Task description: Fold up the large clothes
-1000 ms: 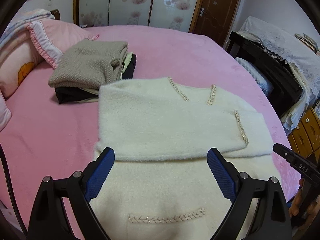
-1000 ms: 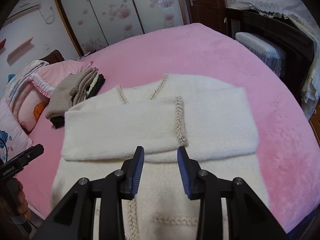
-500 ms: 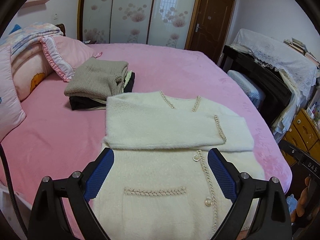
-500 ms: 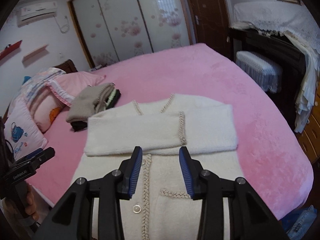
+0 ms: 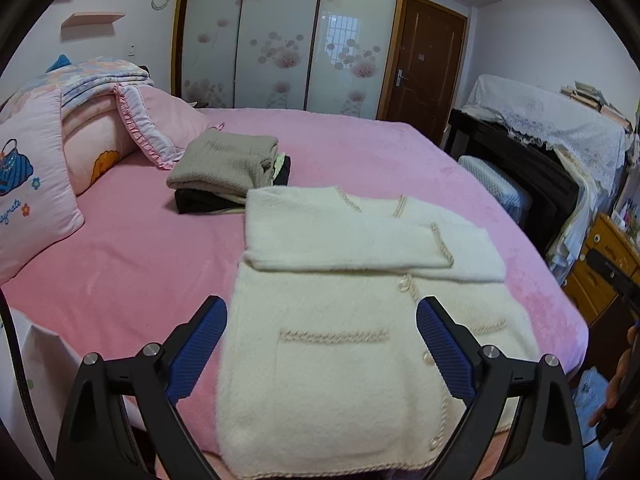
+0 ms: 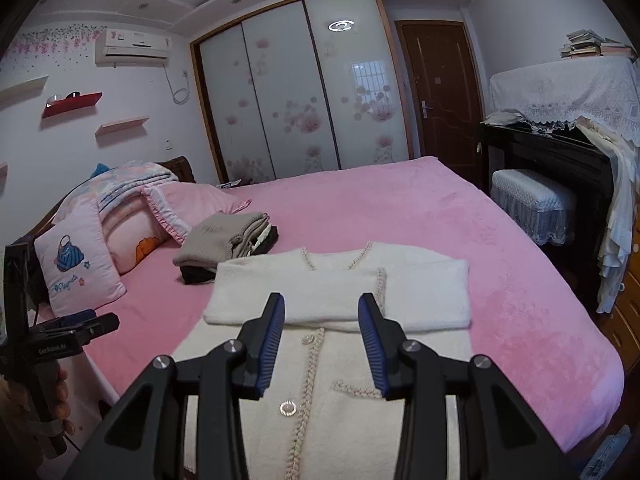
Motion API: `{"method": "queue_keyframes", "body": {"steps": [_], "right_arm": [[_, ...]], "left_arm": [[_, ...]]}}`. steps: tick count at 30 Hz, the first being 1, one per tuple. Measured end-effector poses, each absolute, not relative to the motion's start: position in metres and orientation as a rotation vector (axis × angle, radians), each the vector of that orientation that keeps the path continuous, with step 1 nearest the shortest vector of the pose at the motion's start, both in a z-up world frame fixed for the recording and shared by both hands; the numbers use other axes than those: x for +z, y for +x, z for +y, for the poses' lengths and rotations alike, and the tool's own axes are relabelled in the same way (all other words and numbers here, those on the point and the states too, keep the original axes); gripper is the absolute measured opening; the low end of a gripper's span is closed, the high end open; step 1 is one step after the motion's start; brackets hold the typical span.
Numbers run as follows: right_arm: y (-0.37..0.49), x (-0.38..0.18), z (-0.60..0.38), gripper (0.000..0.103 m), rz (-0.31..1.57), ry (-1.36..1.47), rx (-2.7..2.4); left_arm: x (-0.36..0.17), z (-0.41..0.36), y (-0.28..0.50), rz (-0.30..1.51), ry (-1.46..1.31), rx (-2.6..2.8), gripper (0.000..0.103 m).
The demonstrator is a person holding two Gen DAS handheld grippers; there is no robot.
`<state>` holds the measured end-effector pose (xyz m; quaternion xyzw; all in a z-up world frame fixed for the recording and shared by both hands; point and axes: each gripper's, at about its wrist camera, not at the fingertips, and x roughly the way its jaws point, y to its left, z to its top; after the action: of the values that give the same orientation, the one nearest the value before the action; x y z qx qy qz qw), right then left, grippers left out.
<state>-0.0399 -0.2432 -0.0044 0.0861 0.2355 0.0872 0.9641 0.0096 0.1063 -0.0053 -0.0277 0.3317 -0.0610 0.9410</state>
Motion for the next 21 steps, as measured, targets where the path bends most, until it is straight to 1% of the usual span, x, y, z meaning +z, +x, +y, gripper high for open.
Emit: {"method": "queue_keyframes", "body": {"steps": [7, 8, 12, 18, 21], "right_arm": [[-0.062, -0.032, -0.235, 0.040, 0.508, 0.018, 0.153], [-0.064, -0.039, -0.237, 0.041, 0.521, 0.010, 0.174], [-0.072, -0.060, -0.242, 0.042, 0.558, 0.000, 0.207], [-0.069, -0.097, -0.263, 0.042, 0.685, 0.019, 0.175], [-0.071, -0.115, -0.278, 0.042, 0.735, 0.033, 0.159]], "left_arm": [[-0.048, 0.126, -0.014, 0.715, -0.040, -0.137, 0.095], [-0.056, 0.131, -0.016, 0.713, -0.041, -0.139, 0.095], [-0.084, 0.150, -0.016, 0.770, -0.043, -0.145, 0.095], [-0.133, 0.208, -0.011, 0.894, -0.185, -0.150, 0.095], [-0.154, 0.225, -0.013, 0.940, -0.232, -0.155, 0.095]]}}
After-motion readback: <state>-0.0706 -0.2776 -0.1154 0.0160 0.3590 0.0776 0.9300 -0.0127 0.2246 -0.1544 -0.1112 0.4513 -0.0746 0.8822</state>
